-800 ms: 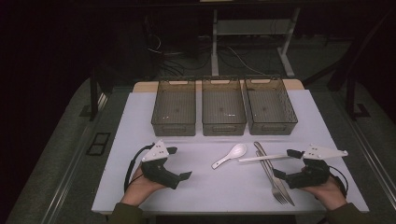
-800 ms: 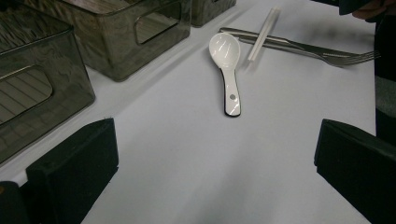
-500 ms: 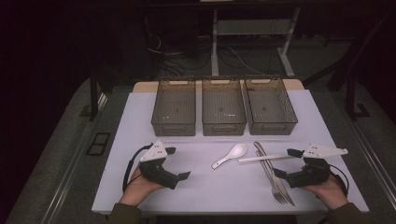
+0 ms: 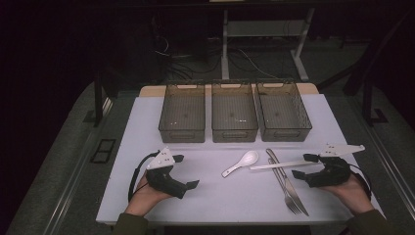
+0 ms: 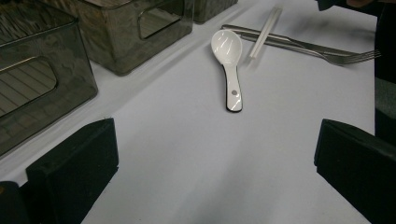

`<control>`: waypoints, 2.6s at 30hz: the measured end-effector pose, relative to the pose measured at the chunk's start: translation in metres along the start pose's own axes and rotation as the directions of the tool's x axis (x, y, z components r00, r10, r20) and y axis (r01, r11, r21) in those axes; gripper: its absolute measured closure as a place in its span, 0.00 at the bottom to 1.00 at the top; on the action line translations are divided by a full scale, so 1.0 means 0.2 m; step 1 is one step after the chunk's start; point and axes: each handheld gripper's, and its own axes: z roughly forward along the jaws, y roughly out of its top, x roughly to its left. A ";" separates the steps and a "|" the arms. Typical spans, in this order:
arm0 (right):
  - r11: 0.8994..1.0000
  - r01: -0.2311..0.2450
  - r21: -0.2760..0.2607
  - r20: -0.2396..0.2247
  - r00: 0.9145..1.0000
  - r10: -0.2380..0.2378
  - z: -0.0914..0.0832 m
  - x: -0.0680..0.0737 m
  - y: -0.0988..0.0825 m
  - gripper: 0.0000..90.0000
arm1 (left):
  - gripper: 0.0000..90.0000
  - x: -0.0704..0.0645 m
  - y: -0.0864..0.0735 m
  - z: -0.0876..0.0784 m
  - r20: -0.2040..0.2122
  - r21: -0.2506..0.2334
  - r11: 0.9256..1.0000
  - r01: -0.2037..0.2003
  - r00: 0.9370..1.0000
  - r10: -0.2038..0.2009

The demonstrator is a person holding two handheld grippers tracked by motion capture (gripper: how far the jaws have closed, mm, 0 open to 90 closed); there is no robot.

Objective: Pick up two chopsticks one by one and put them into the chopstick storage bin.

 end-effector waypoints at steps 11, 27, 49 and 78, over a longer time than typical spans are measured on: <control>0.992 0.077 0.101 -0.038 0.997 -0.074 0.09 -0.09 0.04 0.34 | 0.00 0.00 0.00 0.00 0.005 0.009 1.000 -0.003 1.000 0.003; 0.965 0.184 0.185 -0.131 0.978 -0.161 0.22 -0.19 0.10 0.48 | 0.00 0.00 -0.01 0.00 0.009 0.009 1.000 0.005 1.000 -0.005; 0.932 0.271 0.243 -0.154 0.959 -0.239 0.25 -0.17 0.08 0.71 | 0.00 0.00 -0.01 0.00 0.030 0.017 1.000 0.000 1.000 -0.001; 0.888 0.349 0.301 -0.207 0.932 -0.296 0.20 -0.08 0.07 0.81 | 0.00 -0.01 -0.01 0.01 0.044 0.027 1.000 0.004 0.999 -0.006</control>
